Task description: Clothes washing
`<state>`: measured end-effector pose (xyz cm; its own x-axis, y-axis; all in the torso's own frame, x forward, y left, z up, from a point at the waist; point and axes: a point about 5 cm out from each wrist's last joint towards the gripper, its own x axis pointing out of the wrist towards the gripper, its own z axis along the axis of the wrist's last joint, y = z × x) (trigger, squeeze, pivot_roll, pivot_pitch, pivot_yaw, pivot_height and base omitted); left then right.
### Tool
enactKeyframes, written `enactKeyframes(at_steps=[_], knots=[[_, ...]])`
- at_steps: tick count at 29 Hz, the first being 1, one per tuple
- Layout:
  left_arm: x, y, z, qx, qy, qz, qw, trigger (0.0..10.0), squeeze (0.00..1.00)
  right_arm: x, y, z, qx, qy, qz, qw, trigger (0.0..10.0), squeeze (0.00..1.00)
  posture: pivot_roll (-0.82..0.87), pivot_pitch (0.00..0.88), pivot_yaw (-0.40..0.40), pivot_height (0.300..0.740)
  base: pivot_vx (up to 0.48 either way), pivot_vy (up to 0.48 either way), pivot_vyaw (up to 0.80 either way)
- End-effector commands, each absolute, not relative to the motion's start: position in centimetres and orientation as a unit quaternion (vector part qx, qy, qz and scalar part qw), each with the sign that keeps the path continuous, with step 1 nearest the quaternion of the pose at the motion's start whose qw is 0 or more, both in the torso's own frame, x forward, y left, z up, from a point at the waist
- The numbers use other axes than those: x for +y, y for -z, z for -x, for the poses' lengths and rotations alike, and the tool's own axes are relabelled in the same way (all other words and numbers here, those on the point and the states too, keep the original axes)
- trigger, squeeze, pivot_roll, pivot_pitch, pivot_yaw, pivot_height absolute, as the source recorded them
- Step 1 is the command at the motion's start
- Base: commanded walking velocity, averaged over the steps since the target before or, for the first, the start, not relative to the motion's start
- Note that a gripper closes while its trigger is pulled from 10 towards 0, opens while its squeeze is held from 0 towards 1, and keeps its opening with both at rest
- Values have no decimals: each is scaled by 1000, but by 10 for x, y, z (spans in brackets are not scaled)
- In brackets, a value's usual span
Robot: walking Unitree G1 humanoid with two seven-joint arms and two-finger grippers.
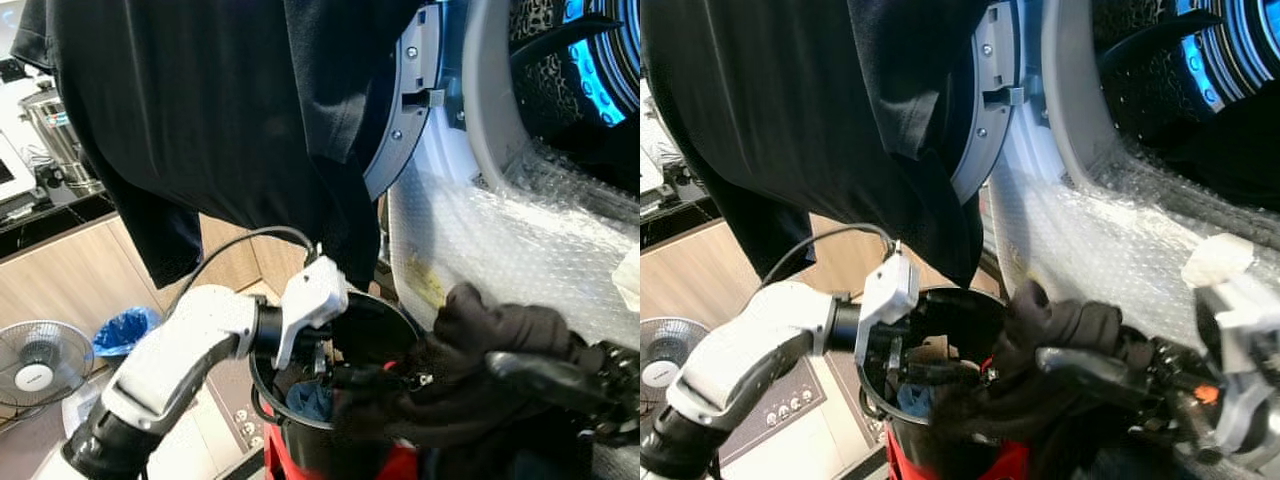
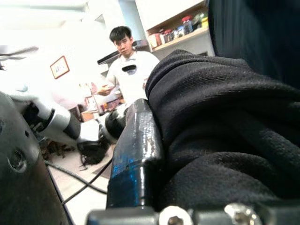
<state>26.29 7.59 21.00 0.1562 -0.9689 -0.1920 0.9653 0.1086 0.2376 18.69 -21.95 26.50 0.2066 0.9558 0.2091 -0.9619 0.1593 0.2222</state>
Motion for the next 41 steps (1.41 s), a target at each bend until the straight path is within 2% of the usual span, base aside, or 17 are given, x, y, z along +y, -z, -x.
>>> enactKeyframes(at_steps=[1, 6, 7, 12, 24, 27, 34, 40, 41], knots=[[84, -213, -263, -12, 631, -169, 757, 10000, 0, -230, -280, -188, -35, -620, -138, 772, 9412, 0, -233, 0, 85, 740, 0, 0, 0], [88, -210, -261, -11, 616, -156, 772, 10000, 0, -251, -300, -194, -82, -583, -140, 796, 9961, 0, -239, 0, 78, 740, 0, 0, 0], [89, -208, -258, -14, 612, -154, 776, 10000, 0, -257, -310, -197, -115, -570, -168, 796, 10000, 0, -241, 0, 75, 740, 0, 0, 0], [93, -201, -250, -5, 601, -139, 787, 10000, 0, -272, -322, -204, -161, -543, -217, 795, 10000, 0, -233, 0, 62, 740, 0, 0, 0], [98, -196, -243, 3, 583, -134, 801, 10000, 0, -279, -332, -201, -166, -560, -211, 784, 10000, 0, -211, 0, 38, 740, 0, 0, 0], [100, -195, -243, 5, 580, -133, 803, 10000, 0, -279, -331, -199, -146, -566, -179, 792, 10000, 0, -209, 0, 32, 740, 0, 0, 0], [101, -196, -244, 3, 574, -137, 807, 10000, 0, -258, -322, -185, -73, -616, -124, 775, 10000, 8, -213, 0, 29, 740, 0, 0, 0], [101, -196, -244, 3, 572, -136, 809, 10000, 0, -231, -336, -161, -61, -664, -104, 738, 10000, 12, -222, 0, 27, 740, 0, 0, 0], [101, -196, -244, 3, 572, -136, 809, 10000, 0, -229, -337, -158, -59, -670, -102, 733, 10000, 39, -224, 0, 28, 740, 0, 0, 0]])
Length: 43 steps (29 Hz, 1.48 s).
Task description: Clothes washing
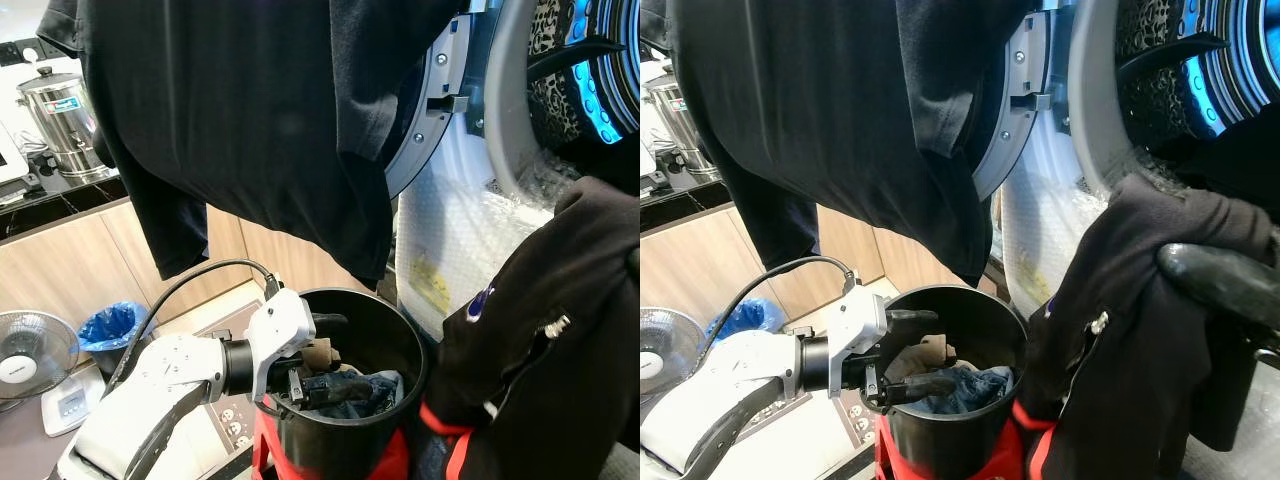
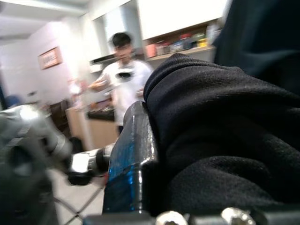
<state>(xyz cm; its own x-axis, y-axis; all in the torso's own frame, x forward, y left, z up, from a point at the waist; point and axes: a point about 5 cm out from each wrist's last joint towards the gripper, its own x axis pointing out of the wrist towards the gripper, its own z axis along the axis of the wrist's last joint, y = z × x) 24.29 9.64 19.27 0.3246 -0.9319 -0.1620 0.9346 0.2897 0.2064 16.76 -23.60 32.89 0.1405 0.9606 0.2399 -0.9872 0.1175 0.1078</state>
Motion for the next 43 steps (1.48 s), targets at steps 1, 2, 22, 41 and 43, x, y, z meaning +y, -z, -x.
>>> enactKeyframes(at_steps=[1, 2, 22, 41, 43], knots=[[101, -196, -244, 3, 572, -136, 809, 10000, 0, -228, -338, -157, -57, -675, -100, 729, 10000, 39, -224, 0, 28, 740, 0, 0, 0], [101, -196, -244, 4, 572, -135, 809, 10000, 0, -226, -341, -155, -59, -677, -97, 728, 10000, 63, -227, 0, 28, 740, 0, 0, 0], [101, -189, -230, 16, 537, -115, 836, 10000, 0, -256, -393, -293, -106, -236, -118, 959, 10000, 0, -134, 0, -65, 740, 0, 0, 0], [102, -185, -203, 44, 501, -84, 860, 10000, 0, -315, -466, -349, -174, 179, -240, 938, 10000, 0, -32, 2, -142, 740, 0, 0, 0], [102, -185, -203, 44, 500, -83, 861, 10000, 0, -315, -467, -349, -174, 181, -240, 938, 10000, 0, -32, 2, -142, 740, 0, 0, 0]])
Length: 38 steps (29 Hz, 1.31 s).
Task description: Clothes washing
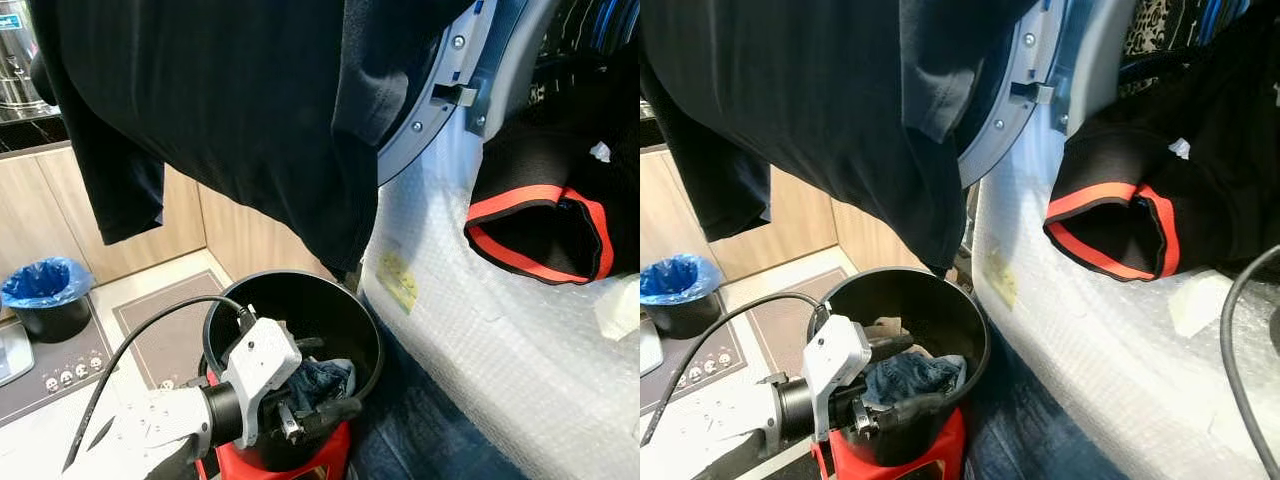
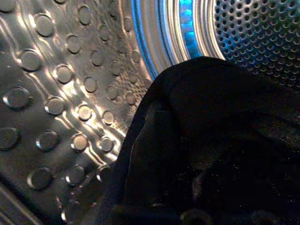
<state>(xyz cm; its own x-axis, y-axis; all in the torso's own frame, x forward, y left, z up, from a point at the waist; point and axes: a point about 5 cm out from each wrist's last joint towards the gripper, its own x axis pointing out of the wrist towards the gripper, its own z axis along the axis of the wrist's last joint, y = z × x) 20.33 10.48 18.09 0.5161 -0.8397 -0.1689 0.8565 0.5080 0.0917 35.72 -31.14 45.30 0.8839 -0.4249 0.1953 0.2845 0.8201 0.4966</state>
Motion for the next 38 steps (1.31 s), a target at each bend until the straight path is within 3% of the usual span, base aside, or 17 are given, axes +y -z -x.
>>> enactKeyframes(at_steps=[1, 14, 19, 25, 26, 27, 28, 29, 34, 38], knots=[[102, -178, -182, 70, 478, -55, 874, 10000, 0, -336, -490, -328, -260, 282, -245, 890, 10000, 0, 6, 135, -209, 740, 0, 0, 0], [101, -176, -161, 97, 456, -32, 884, 10000, 0, -372, -488, -303, -292, 392, -176, 854, 10000, 0, 33, 196, -242, 740, 0, 0, 0], [101, -177, -157, 103, 444, -26, 890, 10000, 0, -369, -485, -308, -284, 393, -119, 866, 10000, 0, 37, 200, -238, 740, 0, 0, 0], [101, -178, -158, 106, 445, -26, 889, 10000, 0, -348, -467, -335, -190, 309, -33, 931, 10000, 0, 11, 196, -222, 740, 0, 0, 0], [101, -178, -158, 106, 446, -26, 889, 10000, 0, -346, -463, -338, -176, 301, -12, 937, 10000, 255, 6, 195, -220, 740, 0, 0, 0], [102, -178, -159, 107, 446, -26, 888, 10000, 0, -347, -459, -339, -168, 297, -5, 940, 10000, 867, -7, 192, -215, 740, 0, 0, 0], [102, -178, -159, 107, 446, -26, 888, 10000, 0, -347, -459, -339, -168, 297, -5, 940, 10000, 867, -7, 192, -215, 740, 0, 0, 0], [101, -178, -162, 105, 449, -26, 887, 10000, 0, -350, -450, -341, -153, 300, -11, 942, 10000, 1000, -20, 186, -210, 740, 0, 0, 0], [99, -180, -170, 97, 455, -30, 885, 10000, 0, -360, -426, -339, -125, 322, -19, 938, 10000, 1000, -37, 169, -191, 740, 0, 0, 0], [103, -181, -175, 96, 457, -38, 883, 10000, 0, -355, -427, -333, -143, 316, 33, 937, 10000, 1000, -49, 161, -180, 740, 0, 0, 0]])
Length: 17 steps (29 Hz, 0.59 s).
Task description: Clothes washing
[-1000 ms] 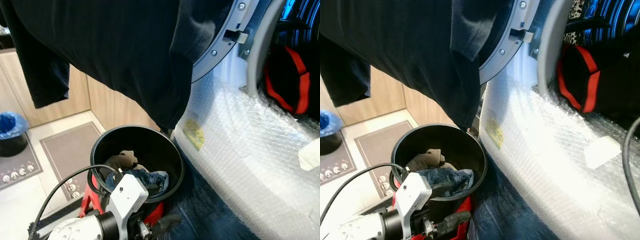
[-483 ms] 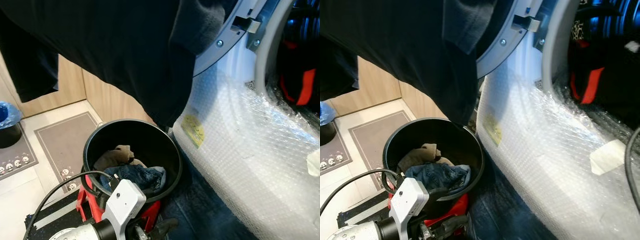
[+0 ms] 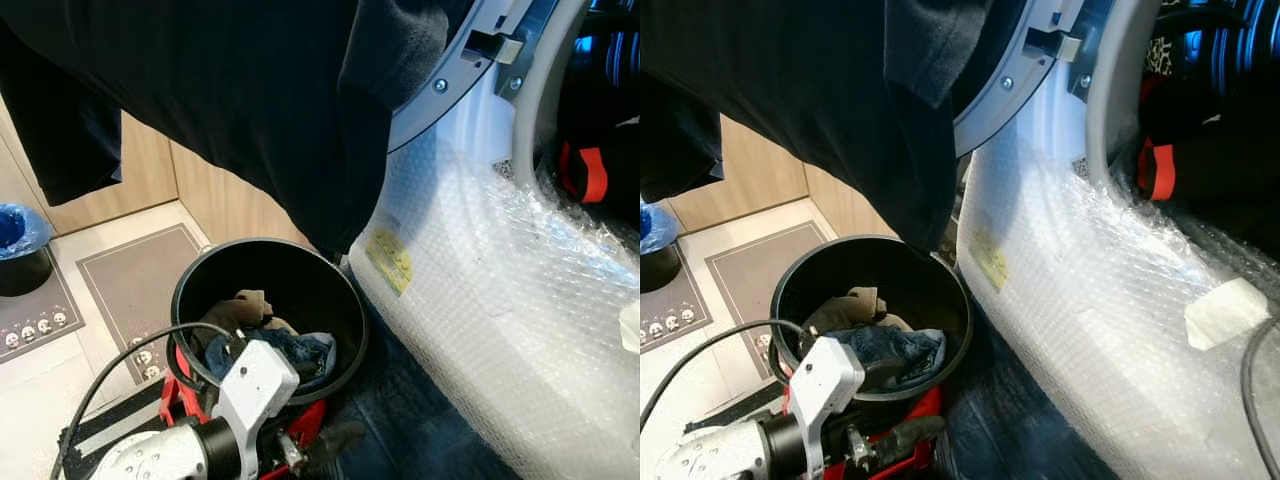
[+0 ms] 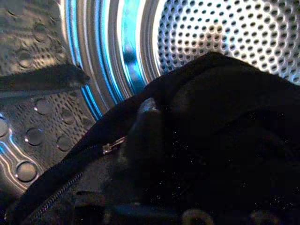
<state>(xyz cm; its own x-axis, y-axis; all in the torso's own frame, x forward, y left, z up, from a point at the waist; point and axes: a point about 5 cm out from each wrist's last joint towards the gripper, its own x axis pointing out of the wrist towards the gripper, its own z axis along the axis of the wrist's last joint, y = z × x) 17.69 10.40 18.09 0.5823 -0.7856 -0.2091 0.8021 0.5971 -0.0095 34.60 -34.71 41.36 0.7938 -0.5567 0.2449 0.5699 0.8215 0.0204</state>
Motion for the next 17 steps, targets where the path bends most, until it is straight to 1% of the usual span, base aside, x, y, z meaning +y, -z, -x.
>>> enactKeyframes(at_steps=[1, 5, 7, 9, 11, 14, 15, 17], knots=[[103, -181, -176, 96, 457, -39, 883, 10000, 0, -355, -426, -332, -142, 316, 43, 937, 10000, 1000, -51, 159, -178, 740, 0, 0, 0], [104, -183, -184, 91, 460, -47, 882, 10000, 0, -350, -403, -332, -111, 301, 29, 947, 10000, 1000, -67, 135, -158, 740, 0, 0, 0], [103, -183, -186, 89, 460, -48, 882, 10000, 0, -348, -400, -333, -109, 294, 30, 949, 10000, 1000, -68, 132, -156, 740, 0, 0, 0], [104, -184, -188, 87, 462, -48, 881, 10000, 0, -348, -400, -331, -113, 296, 33, 948, 10000, 1000, -71, 123, -148, 740, 0, 0, 0], [104, -185, -190, 85, 463, -51, 881, 10000, 0, -347, -401, -329, -111, 289, 11, 951, 10000, 1000, -74, 114, -143, 740, 0, 0, 0], [106, -186, -195, 82, 462, -56, 881, 10000, 0, -346, -406, -326, -118, 282, 18, 952, 10000, 1000, -77, 96, -132, 740, 0, 0, 0], [107, -188, -197, 80, 462, -59, 881, 10000, 0, -346, -410, -319, -126, 282, 22, 951, 10000, 1000, -79, 91, -130, 740, 0, 0, 0], [108, -188, -200, 79, 462, -61, 881, 10000, 0, -346, -412, -316, -131, 283, 26, 950, 10000, 1000, -84, 78, -123, 740, 0, 0, 0]])
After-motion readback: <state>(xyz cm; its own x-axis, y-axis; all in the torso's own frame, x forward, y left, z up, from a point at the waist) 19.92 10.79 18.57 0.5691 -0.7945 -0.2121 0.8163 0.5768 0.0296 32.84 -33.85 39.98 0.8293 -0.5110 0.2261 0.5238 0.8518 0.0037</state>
